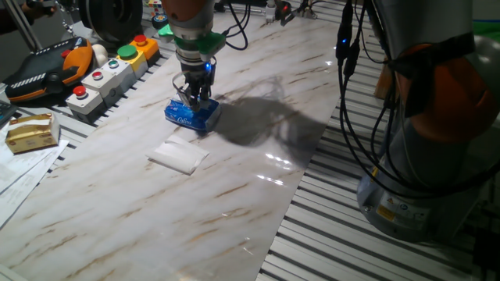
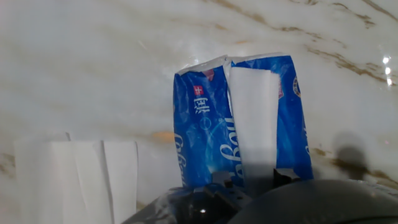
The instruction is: Pull out a napkin
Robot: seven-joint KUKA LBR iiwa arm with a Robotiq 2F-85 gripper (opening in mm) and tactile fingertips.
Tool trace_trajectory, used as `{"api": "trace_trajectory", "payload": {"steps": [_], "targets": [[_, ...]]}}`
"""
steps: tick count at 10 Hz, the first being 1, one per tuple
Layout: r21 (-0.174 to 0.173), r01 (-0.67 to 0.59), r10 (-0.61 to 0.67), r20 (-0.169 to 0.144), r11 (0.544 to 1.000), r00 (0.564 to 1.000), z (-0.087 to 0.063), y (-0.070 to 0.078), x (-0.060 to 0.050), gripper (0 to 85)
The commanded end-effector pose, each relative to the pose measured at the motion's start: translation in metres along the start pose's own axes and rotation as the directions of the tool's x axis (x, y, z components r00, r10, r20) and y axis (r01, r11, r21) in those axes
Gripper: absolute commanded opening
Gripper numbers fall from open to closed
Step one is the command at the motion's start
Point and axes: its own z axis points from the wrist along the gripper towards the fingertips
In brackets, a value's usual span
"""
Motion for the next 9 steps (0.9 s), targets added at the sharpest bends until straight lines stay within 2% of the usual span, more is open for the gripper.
{"api": "trace_trajectory", "payload": {"steps": [1, 3, 4, 5, 6, 9], "targets": [[-0.001, 0.004, -0.004, 0.000, 1.000, 1.000, 0.0000, -0.0001, 0.0001, 36.0], [-0.001, 0.009, -0.009, 0.000, 1.000, 1.000, -0.0012, 0.0000, 0.0000, 29.3], [-0.003, 0.013, -0.013, 0.000, 1.000, 1.000, -0.0017, -0.0001, 0.0000, 23.0], [-0.007, 0.019, -0.019, -0.001, 1.000, 1.000, -0.0028, -0.0003, 0.0002, 15.3], [-0.014, 0.022, -0.022, -0.001, 1.000, 1.000, -0.0041, -0.0010, 0.0004, 3.0], [-0.017, 0.020, -0.020, 0.011, 1.000, 1.000, -0.0065, -0.0006, 0.0005, 0.7]]}}
